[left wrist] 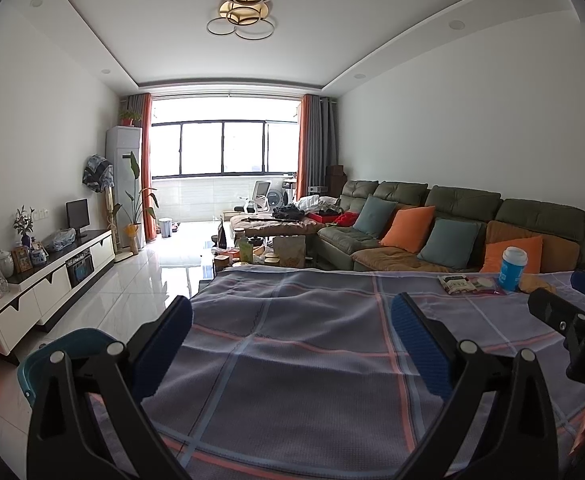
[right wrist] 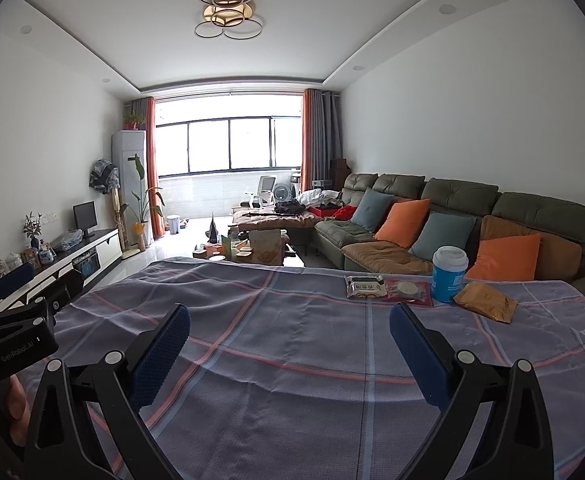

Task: Collect trash

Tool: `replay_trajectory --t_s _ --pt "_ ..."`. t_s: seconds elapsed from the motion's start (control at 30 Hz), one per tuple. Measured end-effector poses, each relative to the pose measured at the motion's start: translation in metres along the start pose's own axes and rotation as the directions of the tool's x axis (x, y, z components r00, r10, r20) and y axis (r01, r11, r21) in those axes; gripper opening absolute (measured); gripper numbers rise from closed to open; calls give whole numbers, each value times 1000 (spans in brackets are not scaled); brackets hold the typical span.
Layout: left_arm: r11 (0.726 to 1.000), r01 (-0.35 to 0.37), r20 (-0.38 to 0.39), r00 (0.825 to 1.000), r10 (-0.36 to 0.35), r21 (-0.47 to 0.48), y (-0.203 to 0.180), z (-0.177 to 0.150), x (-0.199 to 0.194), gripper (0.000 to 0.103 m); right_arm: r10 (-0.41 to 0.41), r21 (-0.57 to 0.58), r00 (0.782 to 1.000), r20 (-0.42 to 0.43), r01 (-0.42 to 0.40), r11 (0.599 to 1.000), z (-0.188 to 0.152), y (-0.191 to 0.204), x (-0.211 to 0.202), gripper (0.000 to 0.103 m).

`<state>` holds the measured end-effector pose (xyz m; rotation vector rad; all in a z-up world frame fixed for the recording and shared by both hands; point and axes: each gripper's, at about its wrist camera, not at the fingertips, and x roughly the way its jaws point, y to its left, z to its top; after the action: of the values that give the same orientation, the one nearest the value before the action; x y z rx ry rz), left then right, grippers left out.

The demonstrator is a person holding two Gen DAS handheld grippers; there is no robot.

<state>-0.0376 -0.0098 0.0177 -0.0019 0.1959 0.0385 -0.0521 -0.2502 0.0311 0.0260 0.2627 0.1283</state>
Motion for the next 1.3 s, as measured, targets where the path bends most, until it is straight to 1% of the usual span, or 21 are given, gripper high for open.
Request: replay_trajectory --t_s 1.3 --pt "1000 -9 -5 1000 9 -4 0 -1 0 100 -1 2 1000 3 1 1000 0 -1 -1 99"
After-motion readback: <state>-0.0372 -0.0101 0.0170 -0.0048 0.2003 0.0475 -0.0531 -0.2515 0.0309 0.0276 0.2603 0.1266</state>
